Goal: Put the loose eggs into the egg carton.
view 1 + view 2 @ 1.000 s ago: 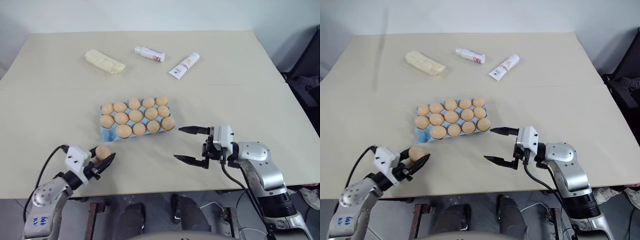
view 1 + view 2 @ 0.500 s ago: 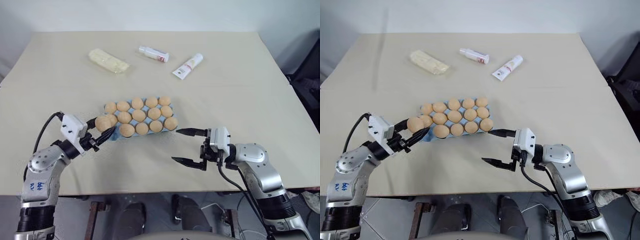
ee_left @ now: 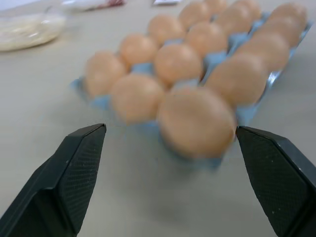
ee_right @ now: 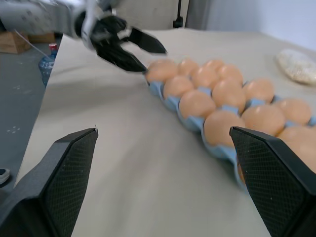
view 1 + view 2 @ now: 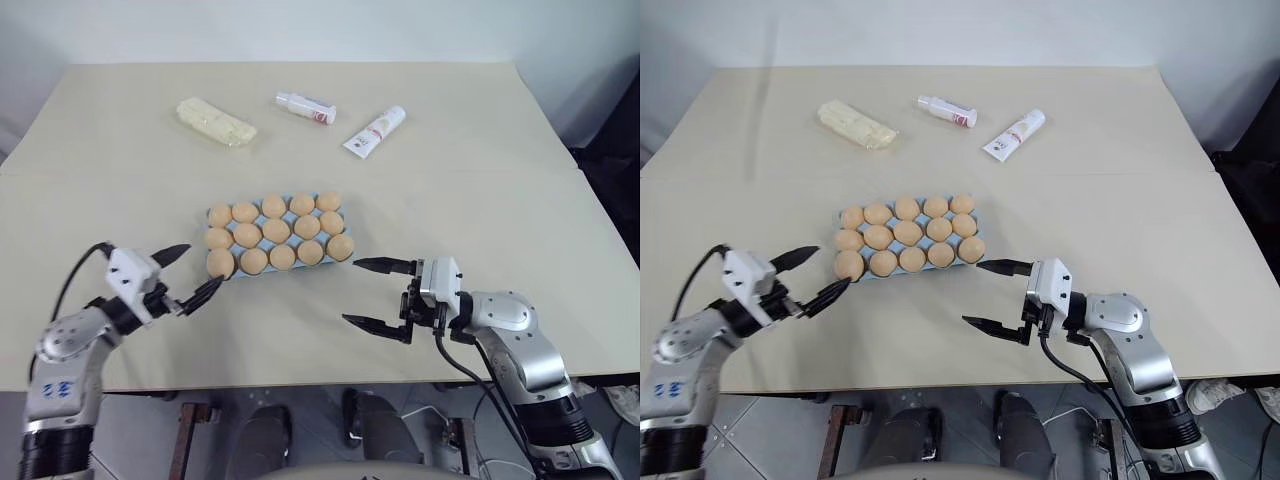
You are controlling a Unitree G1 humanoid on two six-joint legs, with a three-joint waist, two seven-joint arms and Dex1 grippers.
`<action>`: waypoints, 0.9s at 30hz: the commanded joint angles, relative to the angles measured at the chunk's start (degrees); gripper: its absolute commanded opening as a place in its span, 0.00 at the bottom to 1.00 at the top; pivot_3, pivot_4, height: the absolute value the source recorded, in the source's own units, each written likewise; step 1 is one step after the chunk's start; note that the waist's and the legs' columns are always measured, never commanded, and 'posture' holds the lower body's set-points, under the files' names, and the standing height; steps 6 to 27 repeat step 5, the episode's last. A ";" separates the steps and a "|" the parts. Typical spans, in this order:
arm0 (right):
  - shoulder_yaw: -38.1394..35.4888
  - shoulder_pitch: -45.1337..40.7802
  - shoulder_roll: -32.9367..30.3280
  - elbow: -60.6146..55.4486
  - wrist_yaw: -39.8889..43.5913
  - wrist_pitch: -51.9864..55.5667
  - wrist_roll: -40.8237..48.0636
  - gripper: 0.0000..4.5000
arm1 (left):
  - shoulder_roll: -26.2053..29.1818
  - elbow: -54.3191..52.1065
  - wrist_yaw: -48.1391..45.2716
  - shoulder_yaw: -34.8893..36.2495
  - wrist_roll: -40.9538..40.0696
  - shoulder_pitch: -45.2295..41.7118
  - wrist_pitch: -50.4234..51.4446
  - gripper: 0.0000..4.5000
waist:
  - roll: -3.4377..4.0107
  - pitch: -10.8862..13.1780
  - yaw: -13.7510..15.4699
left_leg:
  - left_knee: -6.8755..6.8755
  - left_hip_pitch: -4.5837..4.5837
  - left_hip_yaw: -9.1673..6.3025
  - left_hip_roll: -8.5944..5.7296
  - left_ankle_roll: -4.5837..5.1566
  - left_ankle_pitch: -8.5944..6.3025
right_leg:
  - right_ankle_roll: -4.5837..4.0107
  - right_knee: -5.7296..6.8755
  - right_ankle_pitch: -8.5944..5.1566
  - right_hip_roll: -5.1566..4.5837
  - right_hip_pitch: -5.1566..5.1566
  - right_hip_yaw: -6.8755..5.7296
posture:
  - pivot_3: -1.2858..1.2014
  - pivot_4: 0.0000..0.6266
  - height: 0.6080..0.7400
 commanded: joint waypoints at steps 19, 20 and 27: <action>-3.41 -0.81 0.07 2.11 -1.08 -1.05 1.08 1.00 | 4.63 -1.51 -5.69 6.22 -0.78 6.72 -3.90 1.00 | 0.00 0.00 0.31 | 0.03 0.01 -0.02 0.00 0.02 0.00 | -0.11 -0.02 -0.06 -0.05 0.03 -0.01 | 0.52 0.24 1.00; -3.41 -0.81 0.07 2.11 -1.08 -1.05 1.08 1.00 | 4.63 -1.51 -5.69 6.22 -0.78 6.72 -3.90 1.00 | 0.00 0.00 0.31 | 0.03 0.01 -0.02 0.00 0.02 0.00 | -0.11 -0.02 -0.06 -0.05 0.03 -0.01 | 0.52 0.24 1.00; -3.41 -0.81 0.07 2.11 -1.08 -1.05 1.08 1.00 | 4.63 -1.51 -5.69 6.22 -0.78 6.72 -3.90 1.00 | 0.00 0.00 0.31 | 0.03 0.01 -0.02 0.00 0.02 0.00 | -0.11 -0.02 -0.06 -0.05 0.03 -0.01 | 0.52 0.24 1.00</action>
